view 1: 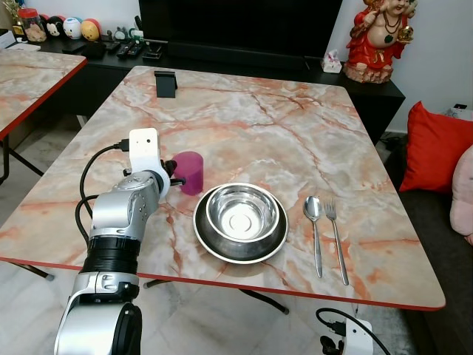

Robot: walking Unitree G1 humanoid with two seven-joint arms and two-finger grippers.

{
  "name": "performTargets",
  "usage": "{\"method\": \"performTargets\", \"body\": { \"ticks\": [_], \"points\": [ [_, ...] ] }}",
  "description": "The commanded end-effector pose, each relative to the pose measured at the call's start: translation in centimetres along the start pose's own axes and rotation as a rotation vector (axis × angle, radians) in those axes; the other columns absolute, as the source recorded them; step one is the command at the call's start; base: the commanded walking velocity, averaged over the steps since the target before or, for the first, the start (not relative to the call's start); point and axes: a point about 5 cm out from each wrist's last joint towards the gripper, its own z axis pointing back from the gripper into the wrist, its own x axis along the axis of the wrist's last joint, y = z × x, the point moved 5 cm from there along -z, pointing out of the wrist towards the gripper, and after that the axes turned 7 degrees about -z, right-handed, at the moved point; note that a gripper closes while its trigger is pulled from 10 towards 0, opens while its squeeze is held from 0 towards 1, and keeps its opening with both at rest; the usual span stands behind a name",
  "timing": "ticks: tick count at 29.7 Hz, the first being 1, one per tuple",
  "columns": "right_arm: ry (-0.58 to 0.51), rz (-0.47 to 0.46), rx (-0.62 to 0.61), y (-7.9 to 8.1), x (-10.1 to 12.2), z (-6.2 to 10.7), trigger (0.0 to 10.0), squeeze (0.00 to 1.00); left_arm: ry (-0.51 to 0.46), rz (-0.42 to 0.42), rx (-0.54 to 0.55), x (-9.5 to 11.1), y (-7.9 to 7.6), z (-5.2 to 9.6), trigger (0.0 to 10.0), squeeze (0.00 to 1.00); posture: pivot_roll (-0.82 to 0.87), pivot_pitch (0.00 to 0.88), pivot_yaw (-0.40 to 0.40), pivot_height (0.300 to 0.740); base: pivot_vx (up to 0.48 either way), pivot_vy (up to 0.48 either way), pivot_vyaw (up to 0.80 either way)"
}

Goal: Setting the table

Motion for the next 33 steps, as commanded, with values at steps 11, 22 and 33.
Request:
{"method": "performTargets", "body": {
  "ticks": [11, 22, 33],
  "points": [
    [0.016, 0.005, -0.011, -0.4, -0.4, 0.1, 10.0, 0.00, -0.089, -0.012, 0.002, 2.5, -0.6, 0.4, 10.0, 0.00, 0.07, 0.000, -0.080, 0.724, 0.000, 0.000, 0.00],
    [0.015, 0.006, -0.011, -0.4, -0.4, 0.1, 10.0, 0.00, -0.099, -0.004, -0.014, 2.6, -0.9, 0.4, 10.0, 0.30, 0.07, 0.000, -0.081, 0.724, 0.000, 0.000, 0.00],
    [0.009, 0.007, -0.007, -0.3, -0.2, 0.1, 10.0, 0.00, -0.174, 0.000, -0.010, 4.1, -0.9, 0.7, 10.0, 0.00, 0.07, 0.000, -0.083, 0.724, 0.000, 0.000, 0.00]
  ]
}}
